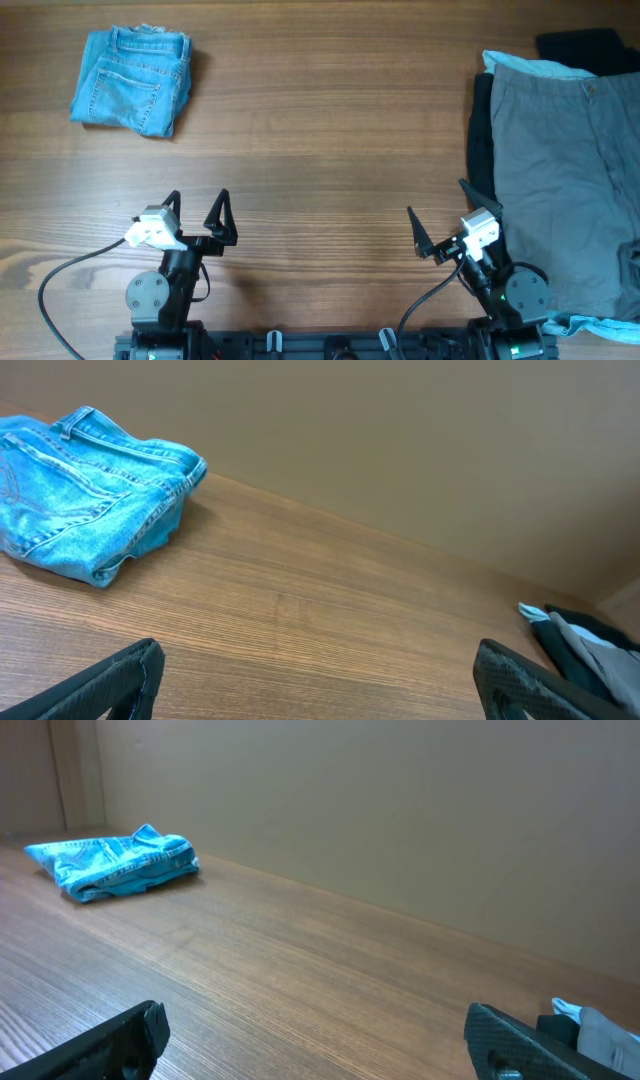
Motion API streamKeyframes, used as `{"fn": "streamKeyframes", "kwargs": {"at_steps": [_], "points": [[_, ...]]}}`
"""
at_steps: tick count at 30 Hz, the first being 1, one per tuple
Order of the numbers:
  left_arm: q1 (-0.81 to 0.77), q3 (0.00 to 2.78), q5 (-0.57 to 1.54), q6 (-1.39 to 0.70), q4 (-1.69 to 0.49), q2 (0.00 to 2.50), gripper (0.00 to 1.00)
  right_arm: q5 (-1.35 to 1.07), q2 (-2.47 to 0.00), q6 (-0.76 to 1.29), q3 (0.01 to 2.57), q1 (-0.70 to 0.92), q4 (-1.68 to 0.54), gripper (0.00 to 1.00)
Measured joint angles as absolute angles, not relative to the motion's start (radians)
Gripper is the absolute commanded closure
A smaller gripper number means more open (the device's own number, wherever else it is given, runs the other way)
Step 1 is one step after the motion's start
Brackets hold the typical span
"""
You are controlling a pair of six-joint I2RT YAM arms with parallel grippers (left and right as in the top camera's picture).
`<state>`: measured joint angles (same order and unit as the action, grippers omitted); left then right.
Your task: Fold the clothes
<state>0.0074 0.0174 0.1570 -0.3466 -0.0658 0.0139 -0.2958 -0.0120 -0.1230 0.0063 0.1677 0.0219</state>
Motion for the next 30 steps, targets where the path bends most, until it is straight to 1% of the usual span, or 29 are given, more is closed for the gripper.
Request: {"fn": "streamKeyframes", "kwargs": {"at_steps": [9,12,15,17,19,20,21,22,25,27,28,30], "points": [[0.007,0.017,0.149,-0.347,-0.063,0.014,0.0,-0.292,-0.012,-0.157,0.006,0.168,0.057,0.0],[0.007,0.032,0.121,-0.347,-0.065,0.016,0.0,-0.295,-0.012,-0.122,0.009,0.168,0.108,0.0],[0.007,0.117,0.076,-0.347,-0.097,0.059,0.0,-0.279,-0.016,-0.032,0.065,0.168,0.067,0.0],[0.007,0.231,0.052,-0.347,-0.122,0.148,0.0,-0.253,-0.028,0.021,0.129,0.168,-0.008,0.0],[0.007,0.342,0.041,-0.346,-0.166,0.268,0.0,-0.224,-0.104,0.071,0.262,0.168,-0.155,0.0],[0.007,0.445,0.039,-0.347,-0.191,0.402,0.0,-0.219,-0.142,0.084,0.32,0.168,-0.2,0.0],[0.007,0.508,0.038,-0.347,-0.241,0.474,0.0,-0.212,-0.187,0.091,0.384,0.168,-0.272,0.01],[0.007,0.601,0.039,-0.346,-0.321,0.577,0.0,-0.207,-0.256,0.098,0.464,0.168,-0.352,0.0],[0.007,0.869,0.064,-0.347,-0.453,0.886,0.0,-0.185,-0.473,0.11,0.698,0.168,-0.588,0.0],[0.007,1.017,0.083,-0.346,-0.569,1.032,0.0,-0.166,-0.611,0.111,0.831,0.168,-0.717,0.0],[0.007,1.111,0.091,-0.346,-0.644,1.119,0.0,-0.154,-0.704,0.104,0.931,0.168,-0.826,0.0],[0.006,1.269,0.103,-0.346,-0.709,1.254,0.0,-0.148,-0.884,0.075,1.11,0.168,-0.942,0.0]]}}
